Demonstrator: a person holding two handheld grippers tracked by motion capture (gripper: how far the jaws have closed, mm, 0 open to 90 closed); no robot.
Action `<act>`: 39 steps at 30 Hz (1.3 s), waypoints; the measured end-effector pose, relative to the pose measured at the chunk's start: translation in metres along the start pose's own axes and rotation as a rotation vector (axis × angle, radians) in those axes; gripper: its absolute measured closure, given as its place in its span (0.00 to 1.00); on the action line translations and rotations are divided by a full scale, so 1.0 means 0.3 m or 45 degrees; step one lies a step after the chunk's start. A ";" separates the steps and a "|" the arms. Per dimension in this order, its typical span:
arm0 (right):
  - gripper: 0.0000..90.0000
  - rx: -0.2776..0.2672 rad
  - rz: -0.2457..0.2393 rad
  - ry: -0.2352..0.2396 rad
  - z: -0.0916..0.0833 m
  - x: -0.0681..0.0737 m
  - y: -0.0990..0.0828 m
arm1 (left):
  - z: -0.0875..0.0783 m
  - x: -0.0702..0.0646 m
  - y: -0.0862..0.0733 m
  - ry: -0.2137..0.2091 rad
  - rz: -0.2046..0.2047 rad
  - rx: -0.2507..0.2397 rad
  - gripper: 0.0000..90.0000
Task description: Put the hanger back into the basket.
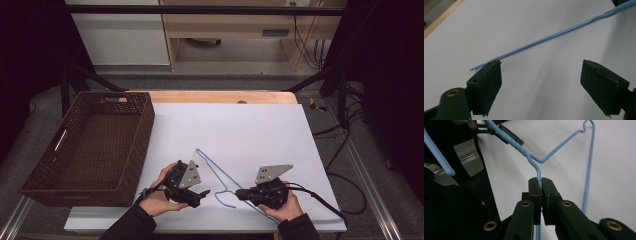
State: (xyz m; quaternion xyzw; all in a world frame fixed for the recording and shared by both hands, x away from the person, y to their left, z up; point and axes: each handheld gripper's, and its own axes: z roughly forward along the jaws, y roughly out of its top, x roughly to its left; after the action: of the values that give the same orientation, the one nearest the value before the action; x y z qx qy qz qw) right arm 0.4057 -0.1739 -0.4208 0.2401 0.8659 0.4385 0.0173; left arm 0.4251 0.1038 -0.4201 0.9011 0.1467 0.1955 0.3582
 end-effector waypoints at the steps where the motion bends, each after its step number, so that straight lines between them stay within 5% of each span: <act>1: 0.97 -0.003 0.001 0.001 0.000 0.000 0.000 | 0.009 -0.001 0.005 0.000 0.007 0.004 0.20; 10: 0.97 -0.010 0.004 0.000 -0.006 -0.003 -0.001 | 0.076 -0.006 0.041 0.008 0.095 -0.002 0.30; 39: 0.97 -0.010 -0.001 0.007 -0.007 -0.003 -0.003 | 0.167 -0.011 0.048 0.039 0.222 -0.066 0.63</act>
State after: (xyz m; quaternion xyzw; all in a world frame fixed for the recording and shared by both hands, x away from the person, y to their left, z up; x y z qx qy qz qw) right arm 0.4058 -0.1764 -0.4202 0.2386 0.8642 0.4427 0.0161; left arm 0.4469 0.0630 -0.4444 0.8978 0.0681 0.2434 0.3607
